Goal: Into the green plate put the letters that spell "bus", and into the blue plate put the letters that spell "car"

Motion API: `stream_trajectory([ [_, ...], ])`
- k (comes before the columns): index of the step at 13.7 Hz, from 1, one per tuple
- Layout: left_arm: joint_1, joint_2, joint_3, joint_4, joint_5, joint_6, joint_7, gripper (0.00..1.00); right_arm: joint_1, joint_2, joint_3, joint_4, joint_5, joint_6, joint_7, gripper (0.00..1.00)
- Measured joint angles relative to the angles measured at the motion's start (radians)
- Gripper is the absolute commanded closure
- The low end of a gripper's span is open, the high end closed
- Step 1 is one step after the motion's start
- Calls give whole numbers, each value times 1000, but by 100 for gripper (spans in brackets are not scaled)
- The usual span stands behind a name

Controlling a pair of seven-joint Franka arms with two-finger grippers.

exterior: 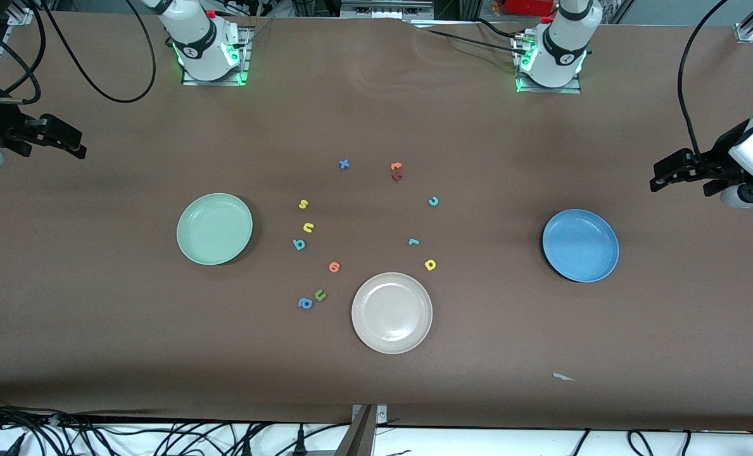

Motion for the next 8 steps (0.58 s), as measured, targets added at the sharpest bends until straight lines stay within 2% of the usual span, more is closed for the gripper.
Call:
stream_trajectory([
  [8, 0, 0, 0, -1, 0, 0, 0, 0, 0, 0, 0, 1, 0, -26, 0, 0],
])
